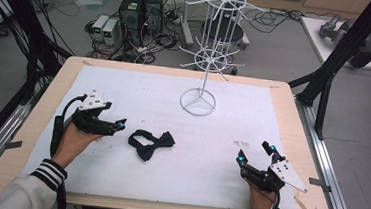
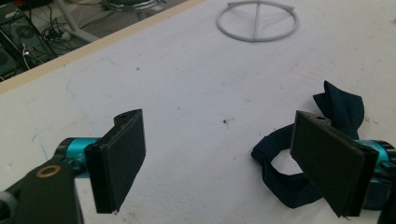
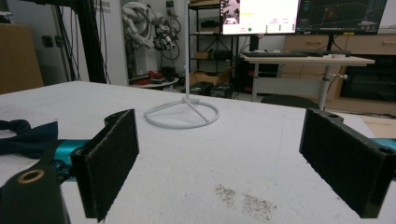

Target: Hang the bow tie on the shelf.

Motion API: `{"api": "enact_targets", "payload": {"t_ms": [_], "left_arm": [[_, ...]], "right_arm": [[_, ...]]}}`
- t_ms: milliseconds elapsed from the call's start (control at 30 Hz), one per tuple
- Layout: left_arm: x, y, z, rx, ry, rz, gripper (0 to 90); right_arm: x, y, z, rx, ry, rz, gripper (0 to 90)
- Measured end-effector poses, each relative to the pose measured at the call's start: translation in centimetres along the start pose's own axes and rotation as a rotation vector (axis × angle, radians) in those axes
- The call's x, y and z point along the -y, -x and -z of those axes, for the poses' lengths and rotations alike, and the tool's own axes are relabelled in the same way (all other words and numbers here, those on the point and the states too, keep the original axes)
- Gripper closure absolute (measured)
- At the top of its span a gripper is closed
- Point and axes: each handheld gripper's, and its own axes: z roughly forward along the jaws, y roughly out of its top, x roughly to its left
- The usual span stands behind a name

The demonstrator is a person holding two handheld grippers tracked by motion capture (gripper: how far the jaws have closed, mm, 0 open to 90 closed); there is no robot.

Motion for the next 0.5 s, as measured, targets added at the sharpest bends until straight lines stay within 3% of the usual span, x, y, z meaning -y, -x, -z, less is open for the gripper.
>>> {"api": "enact_targets", "payload": {"t_ms": [233, 500], "left_arm": [[-0.8, 0.3, -1.2, 0.036, -0.075, 0.015, 21.4], [-1.3, 0.9, -2.9, 0.069, -0.168, -0.002, 24.4]], "right_arm": [[0.0, 0.0, 0.0, 0.002, -0.002, 0.005, 11.0], [0.0, 0.0, 0.0, 0.001, -0.002, 0.005, 11.0]]}}
